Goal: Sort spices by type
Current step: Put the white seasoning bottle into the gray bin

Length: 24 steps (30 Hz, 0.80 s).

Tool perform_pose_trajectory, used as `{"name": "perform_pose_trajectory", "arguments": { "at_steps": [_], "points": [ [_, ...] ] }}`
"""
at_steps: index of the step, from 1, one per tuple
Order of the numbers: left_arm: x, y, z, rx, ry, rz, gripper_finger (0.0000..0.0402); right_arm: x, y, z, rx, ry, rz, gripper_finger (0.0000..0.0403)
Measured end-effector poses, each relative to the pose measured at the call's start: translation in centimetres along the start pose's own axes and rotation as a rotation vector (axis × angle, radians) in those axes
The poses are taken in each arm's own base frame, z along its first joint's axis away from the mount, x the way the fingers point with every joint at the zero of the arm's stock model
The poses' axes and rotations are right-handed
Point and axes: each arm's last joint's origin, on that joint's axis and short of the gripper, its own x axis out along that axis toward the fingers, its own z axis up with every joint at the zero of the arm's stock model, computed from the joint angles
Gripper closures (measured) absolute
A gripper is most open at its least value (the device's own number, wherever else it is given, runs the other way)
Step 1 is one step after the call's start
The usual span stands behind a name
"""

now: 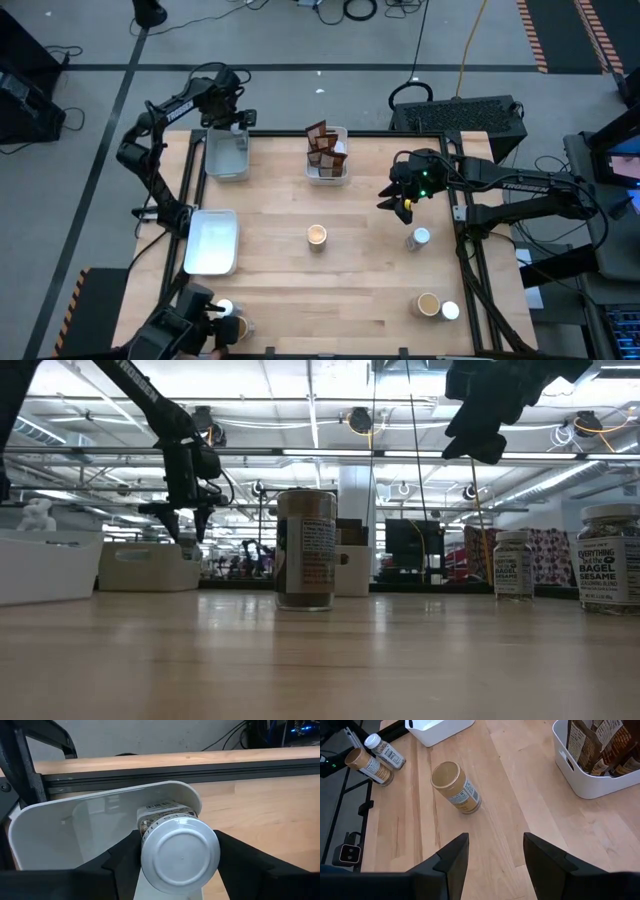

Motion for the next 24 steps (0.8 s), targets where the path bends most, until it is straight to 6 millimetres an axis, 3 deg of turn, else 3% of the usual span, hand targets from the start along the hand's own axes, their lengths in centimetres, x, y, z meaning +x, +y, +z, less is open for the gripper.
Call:
{"name": "perform_pose_trajectory", "arguments": {
  "at_steps": [14, 24],
  "points": [
    [-0.1, 0.0, -0.1, 0.031, 0.005, -0.007, 0.0119, 0.0, 0.0, 0.0, 0.0, -0.001, 0.0, 0.0232],
    [-2.7, -0.1, -0.6, 0.04, -0.064, -0.045, 0.0118, 0.0, 0.0, 0.0, 0.0, -0.001, 0.0, 0.0232]
  ]
}}
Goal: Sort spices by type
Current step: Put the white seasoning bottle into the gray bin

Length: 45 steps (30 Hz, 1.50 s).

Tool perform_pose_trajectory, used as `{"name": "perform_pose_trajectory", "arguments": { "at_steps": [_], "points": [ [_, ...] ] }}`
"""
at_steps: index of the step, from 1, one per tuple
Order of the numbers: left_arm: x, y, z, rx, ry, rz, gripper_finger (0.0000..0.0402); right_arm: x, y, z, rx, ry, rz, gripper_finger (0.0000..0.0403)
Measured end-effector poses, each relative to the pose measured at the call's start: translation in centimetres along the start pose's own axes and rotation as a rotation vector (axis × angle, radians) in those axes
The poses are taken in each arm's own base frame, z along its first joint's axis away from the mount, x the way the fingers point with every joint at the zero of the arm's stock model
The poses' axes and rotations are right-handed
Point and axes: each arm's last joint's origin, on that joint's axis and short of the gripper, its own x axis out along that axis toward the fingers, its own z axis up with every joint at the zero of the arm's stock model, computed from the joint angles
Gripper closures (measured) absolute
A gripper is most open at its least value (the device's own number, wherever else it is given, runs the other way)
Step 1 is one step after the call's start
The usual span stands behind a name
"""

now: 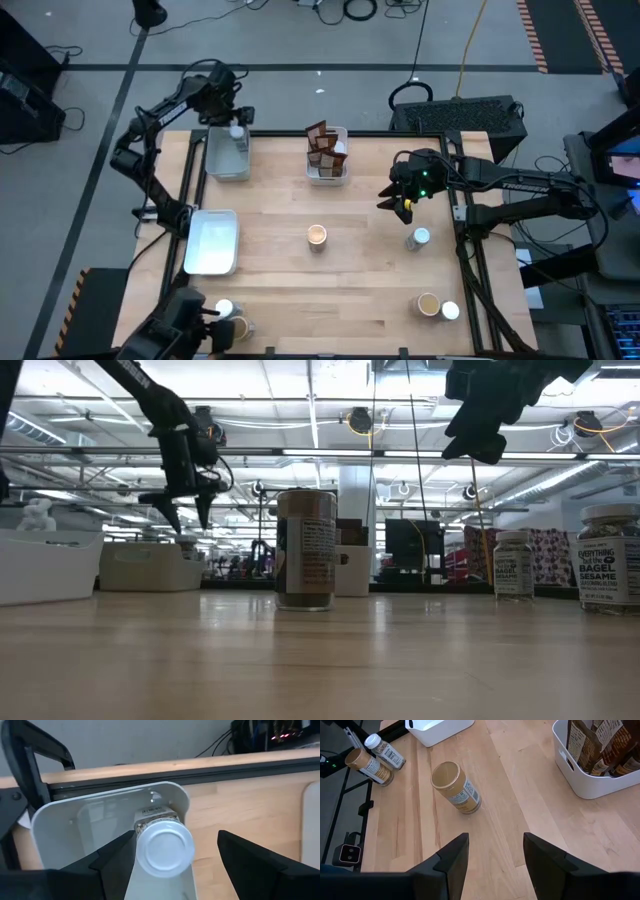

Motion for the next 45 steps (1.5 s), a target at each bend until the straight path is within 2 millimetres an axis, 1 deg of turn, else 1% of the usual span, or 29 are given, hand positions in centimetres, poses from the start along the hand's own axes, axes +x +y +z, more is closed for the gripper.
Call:
{"name": "perform_pose_trajectory", "arguments": {
  "at_steps": [6, 10, 16, 19, 22, 27, 30, 34, 36, 40, 45],
  "points": [
    [-2.4, -0.1, -0.6, 0.027, -0.069, -0.019, 0.0119, 0.0, 0.0, 0.0, 0.0, 0.0, 0.0, 0.0232],
    [-3.8, -0.6, -1.2, 0.049, -0.109, -0.021, 0.0119, 0.0, 0.0, 0.0, 0.0, 0.0, 0.0, 0.0232],
    [-5.5, -2.1, -2.2, 0.109, -0.186, 0.007, 0.0119, 0.0, 0.0, 0.0, 0.026, 0.0, 0.002, 0.0232],
    [-6.1, -3.3, -2.8, 0.167, -0.218, -0.014, 0.0119, 0.0, 0.0, 0.0, 0.045, 0.0, 0.004, 0.0232],
    [-6.4, -5.4, -3.6, 0.245, -0.254, -0.064, 0.0119, 0.0, 0.0, 0.0, 0.055, 0.0, 0.008, 0.0232],
    [-6.8, -10.1, -5.2, 0.395, -0.354, -0.199, 0.0119, 0.1, 0.6, 0.0, 0.053, -0.002, 0.032, 0.0232],
    [-7.5, -13.1, -6.3, 0.517, -0.445, -0.315, 0.0119, 0.2, 1.1, -0.1, 0.069, -0.004, 0.053, 0.0232],
    [-8.7, -16.6, -8.1, 0.62, -0.548, -0.509, 0.0119, 0.3, 1.9, -0.5, 0.094, 0.027, 0.085, 0.0232],
    [-9.0, -18.2, -9.0, 0.689, -0.588, -0.586, 0.0119, 0.4, 2.4, -0.9, 0.115, 0.082, 0.134, 0.0232],
    [-8.7, -20.4, -10.6, 0.811, -0.613, -0.646, 0.0119, 0.3, 3.2, -2.5, 0.178, 0.271, 0.229, 0.0232],
    [-7.0, -22.3, -11.9, 0.888, -0.57, -0.693, 0.0119, -0.4, 3.8, -5.1, 0.279, 0.577, 0.267, 0.0232]
  ]
}}
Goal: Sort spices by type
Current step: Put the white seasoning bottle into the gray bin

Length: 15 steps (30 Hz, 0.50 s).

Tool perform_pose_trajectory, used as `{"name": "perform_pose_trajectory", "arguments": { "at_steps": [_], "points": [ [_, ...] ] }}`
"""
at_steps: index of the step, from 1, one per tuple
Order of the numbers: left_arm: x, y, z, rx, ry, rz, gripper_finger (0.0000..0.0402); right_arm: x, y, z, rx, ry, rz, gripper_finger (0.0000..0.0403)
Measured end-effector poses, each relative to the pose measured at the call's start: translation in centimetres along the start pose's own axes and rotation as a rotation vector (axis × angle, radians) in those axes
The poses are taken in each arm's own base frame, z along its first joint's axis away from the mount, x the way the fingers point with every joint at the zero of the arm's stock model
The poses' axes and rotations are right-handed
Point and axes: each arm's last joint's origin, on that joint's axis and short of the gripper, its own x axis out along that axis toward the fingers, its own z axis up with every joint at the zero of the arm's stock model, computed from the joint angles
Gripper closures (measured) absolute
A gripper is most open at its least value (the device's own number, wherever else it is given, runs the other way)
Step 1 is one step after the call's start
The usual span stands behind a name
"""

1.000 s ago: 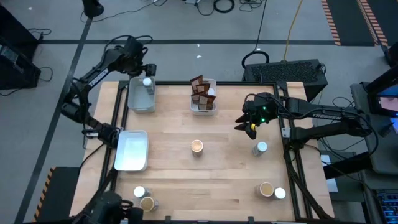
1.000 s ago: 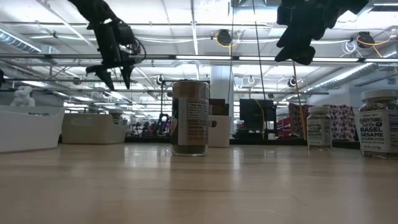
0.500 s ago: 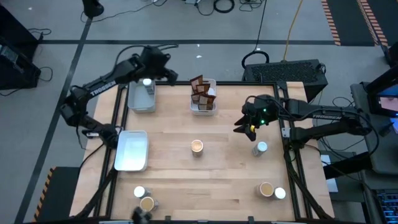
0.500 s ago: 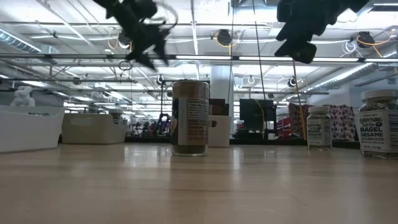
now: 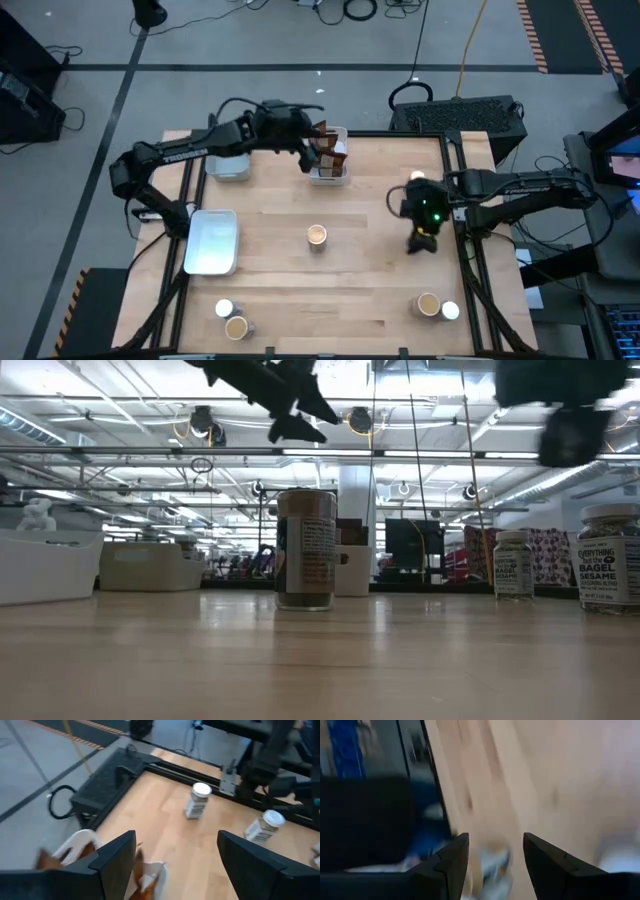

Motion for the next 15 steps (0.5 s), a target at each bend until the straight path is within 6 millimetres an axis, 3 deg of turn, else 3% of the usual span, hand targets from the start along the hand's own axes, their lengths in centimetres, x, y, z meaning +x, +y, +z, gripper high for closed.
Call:
{"name": "perform_pose_trajectory", "arguments": {
  "at_steps": [8, 12, 15],
  "points": [
    [2.9, -1.2, -1.1, 0.016, 0.021, -0.081, 0.0119, 0.3, -0.4, -3.9, 0.211, 0.331, -0.155, 0.0232],
    [3.0, -1.7, -0.8, 0.034, -0.021, -0.099, 0.0119, 0.5, -1.3, -4.7, 0.165, 0.299, -0.37, 0.0232],
    [2.9, -2.0, -0.5, 0.041, -0.055, -0.107, 0.0119, 1.2, -2.0, -4.6, 0.118, 0.257, -0.423, 0.0232]
  ]
}}
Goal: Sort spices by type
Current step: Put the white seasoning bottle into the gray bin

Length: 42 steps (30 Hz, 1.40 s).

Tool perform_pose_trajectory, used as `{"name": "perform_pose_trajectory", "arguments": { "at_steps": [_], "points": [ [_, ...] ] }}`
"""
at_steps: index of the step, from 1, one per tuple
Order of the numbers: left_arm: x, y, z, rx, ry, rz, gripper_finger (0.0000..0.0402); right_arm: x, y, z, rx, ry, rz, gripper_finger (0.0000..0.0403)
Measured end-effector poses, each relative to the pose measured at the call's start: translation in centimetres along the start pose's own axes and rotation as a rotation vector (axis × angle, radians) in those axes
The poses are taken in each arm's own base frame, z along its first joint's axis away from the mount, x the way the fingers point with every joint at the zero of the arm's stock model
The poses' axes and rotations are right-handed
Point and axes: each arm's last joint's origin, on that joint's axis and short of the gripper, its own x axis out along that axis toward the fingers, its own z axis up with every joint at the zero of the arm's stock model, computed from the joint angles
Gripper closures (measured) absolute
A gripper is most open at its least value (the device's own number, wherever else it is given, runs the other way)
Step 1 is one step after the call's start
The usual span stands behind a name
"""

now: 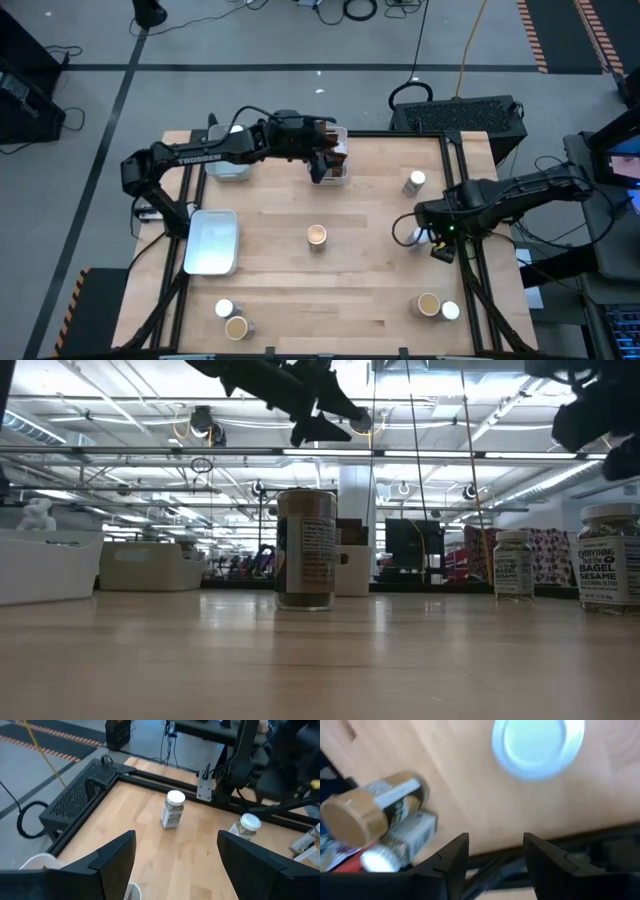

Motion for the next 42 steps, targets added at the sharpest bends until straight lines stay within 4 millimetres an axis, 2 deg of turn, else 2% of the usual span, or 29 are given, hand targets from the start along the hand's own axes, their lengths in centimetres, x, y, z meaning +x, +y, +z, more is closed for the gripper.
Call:
{"name": "perform_pose_trajectory", "arguments": {
  "at_steps": [10, 15, 19, 27, 35, 42],
  "points": [
    [0.0, 0.0, 0.2, -0.007, -0.015, -0.004, 0.0119, 3.6, -1.4, 0.6, -0.067, -0.095, -0.129, 0.0232],
    [0.0, 0.0, 0.2, -0.031, -0.013, -0.02, 0.0119, 4.5, -1.3, 0.8, -0.12, -0.165, -0.164, 0.0232],
    [0.0, -0.1, 0.2, -0.033, -0.013, -0.02, 0.0119, 4.5, -1.2, 1.1, -0.139, -0.238, -0.215, 0.0232],
    [0.0, -0.1, 0.2, -0.032, -0.013, -0.02, 0.0119, 4.3, -0.4, 2.1, -0.177, -0.381, -0.174, 0.0232],
    [0.0, -0.1, 0.1, -0.032, -0.009, -0.052, 0.0119, 3.8, 0.0, 3.1, -0.177, -0.567, -0.236, 0.0232],
    [0.0, -0.3, 0.1, -0.032, -0.009, -0.057, 0.0119, 3.4, 0.2, 4.6, -0.169, -0.691, -0.259, 0.0232]
  ]
}}
